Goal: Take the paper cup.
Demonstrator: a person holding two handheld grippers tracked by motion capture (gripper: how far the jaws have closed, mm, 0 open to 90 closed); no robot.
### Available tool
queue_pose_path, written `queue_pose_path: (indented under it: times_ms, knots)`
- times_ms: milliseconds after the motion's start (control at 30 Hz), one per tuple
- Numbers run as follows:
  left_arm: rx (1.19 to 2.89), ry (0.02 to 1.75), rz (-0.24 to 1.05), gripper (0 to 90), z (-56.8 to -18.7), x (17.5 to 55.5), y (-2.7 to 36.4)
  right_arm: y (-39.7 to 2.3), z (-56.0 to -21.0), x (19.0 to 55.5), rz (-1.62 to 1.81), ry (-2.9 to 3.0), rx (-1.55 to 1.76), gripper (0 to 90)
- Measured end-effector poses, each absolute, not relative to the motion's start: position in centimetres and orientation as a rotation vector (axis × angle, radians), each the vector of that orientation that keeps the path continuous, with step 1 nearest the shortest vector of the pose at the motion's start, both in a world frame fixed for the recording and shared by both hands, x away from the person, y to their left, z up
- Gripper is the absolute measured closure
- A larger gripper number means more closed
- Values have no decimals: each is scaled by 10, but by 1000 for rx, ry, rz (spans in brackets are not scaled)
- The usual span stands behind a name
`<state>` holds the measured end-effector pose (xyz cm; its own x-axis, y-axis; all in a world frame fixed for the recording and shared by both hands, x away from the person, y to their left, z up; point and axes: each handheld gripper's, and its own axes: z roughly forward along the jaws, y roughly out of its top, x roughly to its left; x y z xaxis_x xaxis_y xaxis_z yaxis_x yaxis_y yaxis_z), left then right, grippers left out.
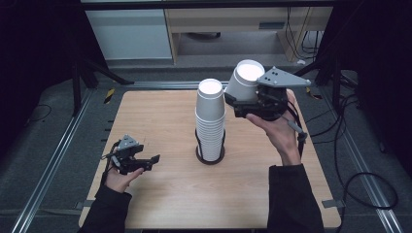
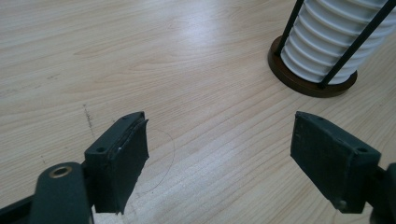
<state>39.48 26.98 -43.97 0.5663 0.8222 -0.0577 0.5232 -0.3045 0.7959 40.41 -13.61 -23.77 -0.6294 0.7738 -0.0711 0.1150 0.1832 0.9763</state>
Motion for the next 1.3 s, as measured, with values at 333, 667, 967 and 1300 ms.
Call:
queue_pose_path:
  times_ms: [333, 667, 967, 1300]
  knots:
    - [1990, 1068, 463, 185, -440, 393, 267, -160, -277, 390, 1447, 1940, 882, 126]
    - [2000, 1055, 459, 185, -440, 392, 263, -179, -322, 379, 1434, 1982, 942, 127]
    - [2000, 1037, 446, 183, -439, 390, 261, -188, -351, 376, 1405, 2032, 946, 127]
    - [2014, 992, 426, 184, -437, 386, 253, -182, -372, 371, 1353, 2150, 865, 127]
